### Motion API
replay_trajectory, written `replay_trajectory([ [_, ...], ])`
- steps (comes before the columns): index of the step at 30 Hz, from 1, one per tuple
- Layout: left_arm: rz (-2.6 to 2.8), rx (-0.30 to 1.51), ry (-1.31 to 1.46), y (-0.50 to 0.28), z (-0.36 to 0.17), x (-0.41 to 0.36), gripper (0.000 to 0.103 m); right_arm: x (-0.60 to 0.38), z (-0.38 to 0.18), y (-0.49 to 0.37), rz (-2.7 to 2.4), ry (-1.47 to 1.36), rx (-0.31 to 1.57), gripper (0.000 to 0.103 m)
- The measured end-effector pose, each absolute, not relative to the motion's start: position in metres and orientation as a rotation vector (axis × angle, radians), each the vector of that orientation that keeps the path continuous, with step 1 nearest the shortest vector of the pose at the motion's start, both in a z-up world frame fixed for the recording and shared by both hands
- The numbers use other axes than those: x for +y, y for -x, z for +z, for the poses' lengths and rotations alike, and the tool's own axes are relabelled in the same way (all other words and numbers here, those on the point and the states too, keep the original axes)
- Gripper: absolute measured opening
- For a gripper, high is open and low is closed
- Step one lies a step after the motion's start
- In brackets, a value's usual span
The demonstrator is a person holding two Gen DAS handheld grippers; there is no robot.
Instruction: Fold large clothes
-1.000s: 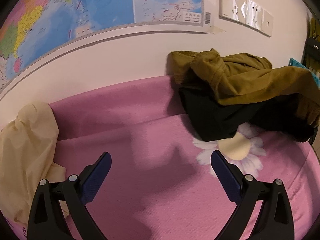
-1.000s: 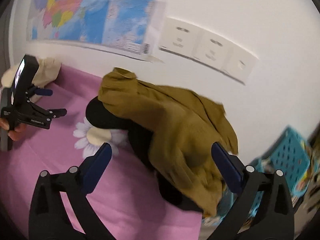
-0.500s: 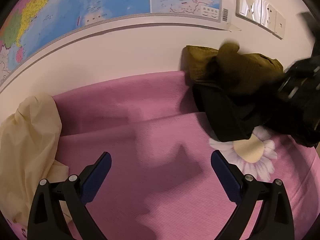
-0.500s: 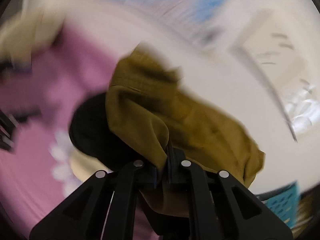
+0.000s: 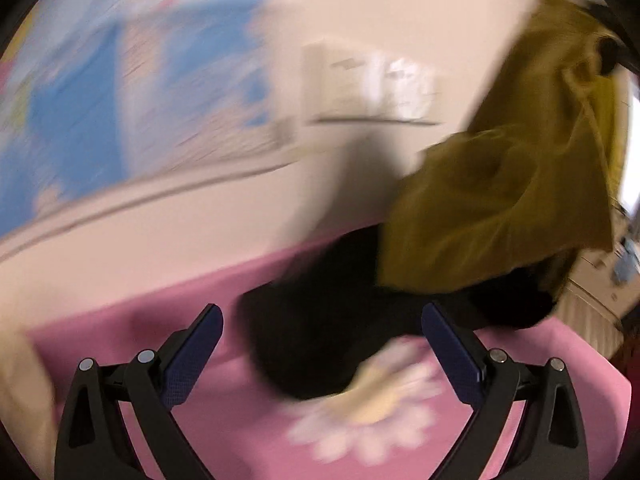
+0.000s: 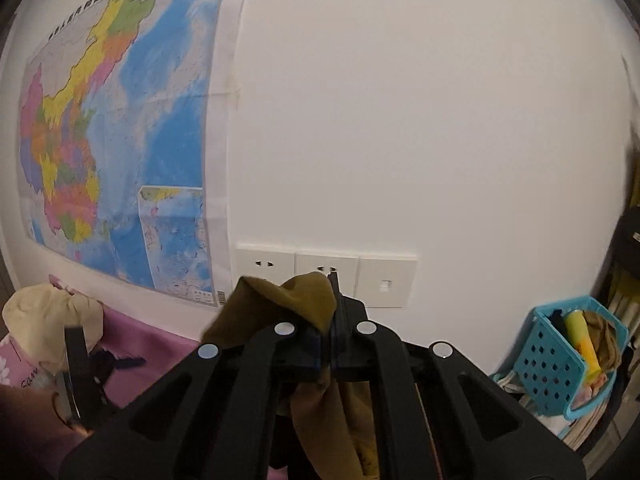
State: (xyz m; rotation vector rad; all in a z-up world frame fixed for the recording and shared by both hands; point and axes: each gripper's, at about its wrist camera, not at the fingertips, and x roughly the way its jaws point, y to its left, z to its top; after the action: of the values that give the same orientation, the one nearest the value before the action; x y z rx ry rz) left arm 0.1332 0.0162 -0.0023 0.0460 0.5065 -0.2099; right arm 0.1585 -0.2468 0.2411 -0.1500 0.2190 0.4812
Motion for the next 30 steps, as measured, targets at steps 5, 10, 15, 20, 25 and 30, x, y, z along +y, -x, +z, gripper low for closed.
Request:
replay_trajectory([
  [5,-0.307,0.491,-0.165,-0.141,-0.024,-0.046,0.096,-0.254,0.238,-0.15,0.491,0.133,0.232,0.003],
  [10,-0.186,0.543,-0.181,-0.203,-0.028,-0.064,0.062,-0.261,0.239,-0.146,0.496,0.122,0.225,0.003],
  [15,-0.208,0.569,-0.043,-0.245,0.012,-0.056,0.0,-0.288,0.253,-0.141,0.446,0.078,0.195,0.002],
  [20,-0.272,0.404,0.046,-0.228,0.108,-0.055,0.0,-0.305,0.322,-0.089,0.442,0.102,0.039,0.002],
  [25,-0.292,0.187,0.148,-0.176,0.202,-0.038,0.0,-0.339,0.385,-0.016,0.441,0.068,-0.126,0.002],
  [30,-0.224,-0.075,0.149,-0.064,0.285,-0.009,0.0,-0.364,0.402,0.058,0.48,0.068,-0.232,0.002],
])
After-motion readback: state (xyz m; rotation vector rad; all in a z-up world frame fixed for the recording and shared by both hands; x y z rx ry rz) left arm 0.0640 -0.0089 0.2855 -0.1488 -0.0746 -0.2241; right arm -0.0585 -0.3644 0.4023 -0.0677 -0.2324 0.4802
